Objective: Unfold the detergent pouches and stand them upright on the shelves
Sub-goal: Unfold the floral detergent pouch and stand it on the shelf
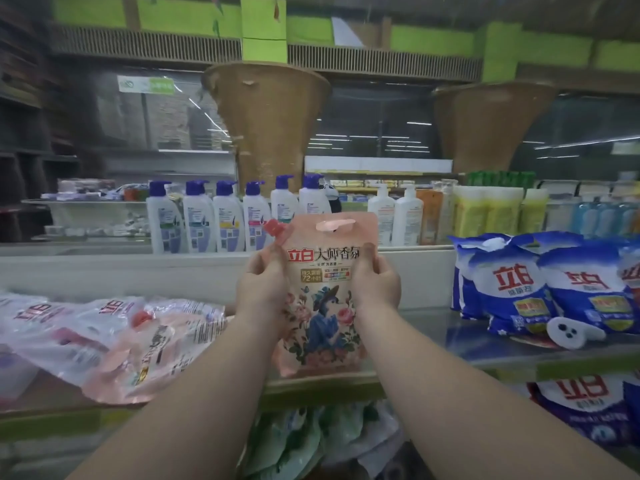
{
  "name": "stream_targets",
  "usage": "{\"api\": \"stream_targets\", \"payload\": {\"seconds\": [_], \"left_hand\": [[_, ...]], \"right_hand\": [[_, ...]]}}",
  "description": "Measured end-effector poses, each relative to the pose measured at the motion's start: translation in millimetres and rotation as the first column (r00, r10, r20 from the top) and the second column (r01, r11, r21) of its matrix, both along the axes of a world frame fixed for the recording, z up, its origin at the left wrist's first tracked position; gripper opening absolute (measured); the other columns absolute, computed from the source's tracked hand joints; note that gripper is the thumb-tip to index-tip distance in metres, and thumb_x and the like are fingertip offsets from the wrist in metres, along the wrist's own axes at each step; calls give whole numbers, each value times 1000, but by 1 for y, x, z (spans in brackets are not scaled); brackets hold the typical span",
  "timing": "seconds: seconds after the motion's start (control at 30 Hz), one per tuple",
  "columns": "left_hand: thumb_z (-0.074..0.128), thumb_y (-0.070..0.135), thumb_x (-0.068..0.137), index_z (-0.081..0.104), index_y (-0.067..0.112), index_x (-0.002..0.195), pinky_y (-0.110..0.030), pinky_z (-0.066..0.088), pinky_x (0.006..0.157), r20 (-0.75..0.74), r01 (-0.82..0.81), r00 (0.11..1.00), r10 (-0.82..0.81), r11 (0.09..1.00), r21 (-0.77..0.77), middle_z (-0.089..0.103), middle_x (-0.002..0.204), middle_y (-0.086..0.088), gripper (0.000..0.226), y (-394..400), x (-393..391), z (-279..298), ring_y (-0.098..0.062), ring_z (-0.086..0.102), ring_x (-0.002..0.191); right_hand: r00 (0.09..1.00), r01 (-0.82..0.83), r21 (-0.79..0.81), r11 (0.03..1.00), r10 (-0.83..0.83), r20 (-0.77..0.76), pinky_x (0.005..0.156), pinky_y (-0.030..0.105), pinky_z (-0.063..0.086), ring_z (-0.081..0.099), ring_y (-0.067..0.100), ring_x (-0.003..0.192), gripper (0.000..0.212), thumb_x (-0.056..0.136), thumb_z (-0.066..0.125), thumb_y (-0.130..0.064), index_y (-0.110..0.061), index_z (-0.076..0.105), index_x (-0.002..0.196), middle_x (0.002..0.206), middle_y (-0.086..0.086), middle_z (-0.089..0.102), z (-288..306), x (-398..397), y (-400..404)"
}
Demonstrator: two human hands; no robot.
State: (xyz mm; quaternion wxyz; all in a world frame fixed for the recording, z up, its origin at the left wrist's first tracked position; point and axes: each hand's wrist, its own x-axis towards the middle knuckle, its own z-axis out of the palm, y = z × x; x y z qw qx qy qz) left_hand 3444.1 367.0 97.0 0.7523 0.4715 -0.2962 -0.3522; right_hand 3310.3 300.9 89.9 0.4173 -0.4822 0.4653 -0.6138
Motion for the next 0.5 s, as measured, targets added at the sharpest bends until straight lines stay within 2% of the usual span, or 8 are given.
{"api": "stream_targets", "payload": {"seconds": [0.07,0.17,0.33,0.5], "left_hand": [[58,54,102,73,28,107,-55,63,87,-12,9,1000,-9,1000,3,81,93,-1,30,-10,4,0,-32,77,96],[58,53,102,73,25,106,-52,64,85,7,-24,1000,24,1000,-1,81,92,0,32,-25,11,0,-28,78,92],[59,50,103,73,26,105,-47,65,83,-4,-77,997,77,997,-3,81,92,0,28,-52,27,-8,-27,78,92],[55,45,106,72,24,103,-31,62,57,25,-96,995,97,995,-17,80,82,3,28,-76,35,-15,-15,77,68]], "right_hand": [[1000,-8,1,1000,8,1,83,45,62,74,21,86,53,103,42,-70,-26,69,90,88,-4,76,-2,5,-12],[999,-39,6,999,39,11,83,41,61,73,18,89,49,103,43,-69,-29,70,96,91,-8,76,-4,14,-31],[996,-85,-17,996,85,26,62,26,49,69,9,84,45,106,44,-63,-27,71,103,91,-11,74,-8,27,-56],[994,-102,10,995,102,48,62,27,50,72,13,83,47,104,45,-65,-25,70,102,91,-8,75,-17,38,-84]]}}
